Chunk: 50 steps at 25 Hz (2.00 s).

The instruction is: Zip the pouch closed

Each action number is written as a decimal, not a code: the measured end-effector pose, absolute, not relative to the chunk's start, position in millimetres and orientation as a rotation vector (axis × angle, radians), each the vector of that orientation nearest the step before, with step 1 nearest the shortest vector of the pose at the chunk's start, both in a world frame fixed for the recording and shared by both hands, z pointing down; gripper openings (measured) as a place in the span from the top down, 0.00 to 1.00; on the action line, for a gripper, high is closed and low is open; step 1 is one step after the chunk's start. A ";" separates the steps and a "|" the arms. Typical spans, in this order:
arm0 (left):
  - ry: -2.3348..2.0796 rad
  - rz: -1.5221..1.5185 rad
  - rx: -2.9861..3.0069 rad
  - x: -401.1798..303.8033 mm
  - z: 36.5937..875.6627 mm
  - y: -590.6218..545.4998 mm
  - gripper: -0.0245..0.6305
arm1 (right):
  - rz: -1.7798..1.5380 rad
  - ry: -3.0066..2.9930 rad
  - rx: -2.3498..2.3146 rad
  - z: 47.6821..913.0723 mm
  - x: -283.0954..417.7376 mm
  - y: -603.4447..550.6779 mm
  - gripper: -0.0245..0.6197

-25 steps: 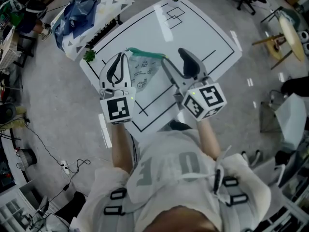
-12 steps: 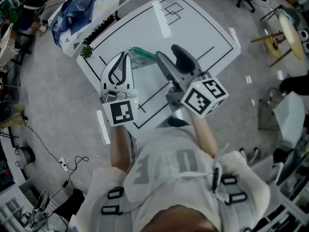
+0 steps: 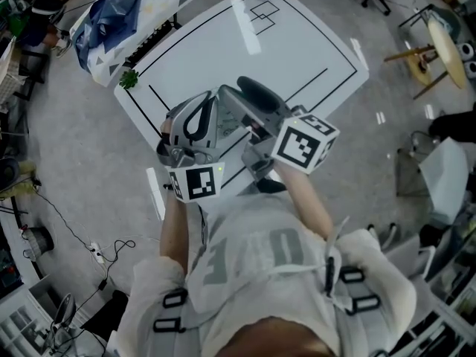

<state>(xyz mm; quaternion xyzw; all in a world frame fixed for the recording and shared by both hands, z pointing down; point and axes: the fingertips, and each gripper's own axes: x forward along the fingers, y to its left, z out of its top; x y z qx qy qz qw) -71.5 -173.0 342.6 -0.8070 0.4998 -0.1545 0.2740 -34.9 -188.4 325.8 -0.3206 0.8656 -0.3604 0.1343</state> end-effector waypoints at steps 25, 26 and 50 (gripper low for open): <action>1.136 -0.595 -1.924 -52.8 358.9 -156.1 0.93 | -1.427 2.102 -0.732 345.3 -21.7 -194.4 0.83; 1.127 -0.600 -1.919 -51.5 359.8 -156.2 0.93 | -1.442 2.089 -0.725 346.3 -22.0 -195.0 0.84; 1.138 -0.629 -1.975 -45.1 372.6 -152.8 0.94 | -1.427 2.161 -0.854 365.9 -26.5 -188.3 0.95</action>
